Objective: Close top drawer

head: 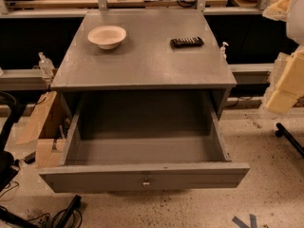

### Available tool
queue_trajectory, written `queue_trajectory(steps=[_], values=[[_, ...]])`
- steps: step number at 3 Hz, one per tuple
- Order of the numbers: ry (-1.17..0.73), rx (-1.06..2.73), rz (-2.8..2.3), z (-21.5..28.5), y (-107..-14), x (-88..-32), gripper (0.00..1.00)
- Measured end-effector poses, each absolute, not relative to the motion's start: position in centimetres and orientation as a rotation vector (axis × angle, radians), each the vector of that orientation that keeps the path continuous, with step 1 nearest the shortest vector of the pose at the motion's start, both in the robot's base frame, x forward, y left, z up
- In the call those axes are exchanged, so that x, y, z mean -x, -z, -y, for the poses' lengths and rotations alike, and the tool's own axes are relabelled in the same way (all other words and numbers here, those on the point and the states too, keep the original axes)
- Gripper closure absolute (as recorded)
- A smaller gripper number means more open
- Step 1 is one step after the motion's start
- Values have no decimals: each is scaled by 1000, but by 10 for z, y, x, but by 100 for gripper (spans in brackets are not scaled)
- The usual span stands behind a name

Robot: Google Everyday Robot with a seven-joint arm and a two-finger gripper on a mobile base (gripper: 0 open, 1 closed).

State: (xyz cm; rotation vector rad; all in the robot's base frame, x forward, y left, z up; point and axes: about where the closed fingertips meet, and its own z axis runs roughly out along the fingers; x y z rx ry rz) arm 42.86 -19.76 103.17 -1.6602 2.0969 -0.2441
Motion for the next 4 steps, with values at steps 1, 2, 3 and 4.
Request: queue_trajectory(steps=[1, 2, 3, 4], values=[[244, 1660, -2097, 198, -1032, -429, 0], [251, 1655, -2094, 200, -1028, -425, 0], [271, 1630, -2090, 211, -1006, -404, 0], [285, 1612, -2080, 224, -974, -383, 0]])
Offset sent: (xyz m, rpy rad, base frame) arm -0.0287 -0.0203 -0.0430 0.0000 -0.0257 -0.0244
